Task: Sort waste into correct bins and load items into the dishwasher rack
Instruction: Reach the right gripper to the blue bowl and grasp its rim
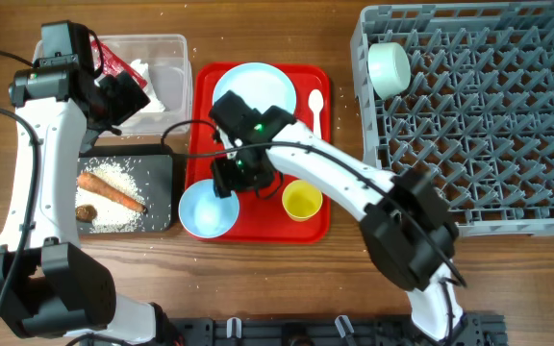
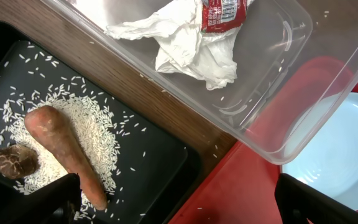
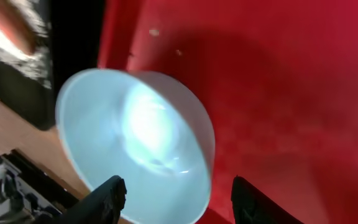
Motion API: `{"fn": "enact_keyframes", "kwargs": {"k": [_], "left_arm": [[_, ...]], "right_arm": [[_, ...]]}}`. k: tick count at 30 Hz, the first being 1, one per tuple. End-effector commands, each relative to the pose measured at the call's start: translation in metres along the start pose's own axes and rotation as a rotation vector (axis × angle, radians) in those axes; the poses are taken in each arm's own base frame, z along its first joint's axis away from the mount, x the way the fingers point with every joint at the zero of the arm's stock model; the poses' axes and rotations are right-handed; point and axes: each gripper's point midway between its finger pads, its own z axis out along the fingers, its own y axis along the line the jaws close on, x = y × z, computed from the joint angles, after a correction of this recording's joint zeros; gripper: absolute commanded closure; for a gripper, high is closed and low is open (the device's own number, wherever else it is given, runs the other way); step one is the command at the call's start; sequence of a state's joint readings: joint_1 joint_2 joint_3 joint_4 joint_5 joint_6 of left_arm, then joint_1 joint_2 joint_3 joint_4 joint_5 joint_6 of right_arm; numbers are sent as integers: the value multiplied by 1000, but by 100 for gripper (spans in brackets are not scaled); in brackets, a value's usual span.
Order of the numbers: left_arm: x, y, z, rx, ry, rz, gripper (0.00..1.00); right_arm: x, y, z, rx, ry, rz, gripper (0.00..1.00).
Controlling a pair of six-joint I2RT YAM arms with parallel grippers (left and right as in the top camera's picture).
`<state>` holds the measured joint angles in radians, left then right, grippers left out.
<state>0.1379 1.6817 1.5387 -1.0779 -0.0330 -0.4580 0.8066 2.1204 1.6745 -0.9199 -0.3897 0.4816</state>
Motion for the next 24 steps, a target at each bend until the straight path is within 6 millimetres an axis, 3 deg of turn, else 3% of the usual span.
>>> {"fn": "enact_keyframes", "kwargs": {"k": [1,4,6,8,13,15,20,24], "left_arm": [[-7,2,-8,-1,-30,2,0],[-7,2,-8,-1,-29,2,0],[-7,2,-8,-1,-30,2,0],[-7,2,-8,-1,-30,2,0],[-7,2,-8,-1,-30,2,0],[-7,2,-8,-1,-30,2,0],[-7,2,-8,-1,-30,2,0],[-7,2,-8,-1,-30,2,0]], "right_arm": [[5,-10,13,2,47,81,48],[7,-13,20,4,52,83,61],[7,-15,21,6,55,99,84],[6,-15,21,4,51,101,96],[7,-17,23,11,54,103,94],[8,-18,25,14,59,108,75],[7,-17,25,12,54,102,76],[8,-18,29,18,61,103,83]]}}
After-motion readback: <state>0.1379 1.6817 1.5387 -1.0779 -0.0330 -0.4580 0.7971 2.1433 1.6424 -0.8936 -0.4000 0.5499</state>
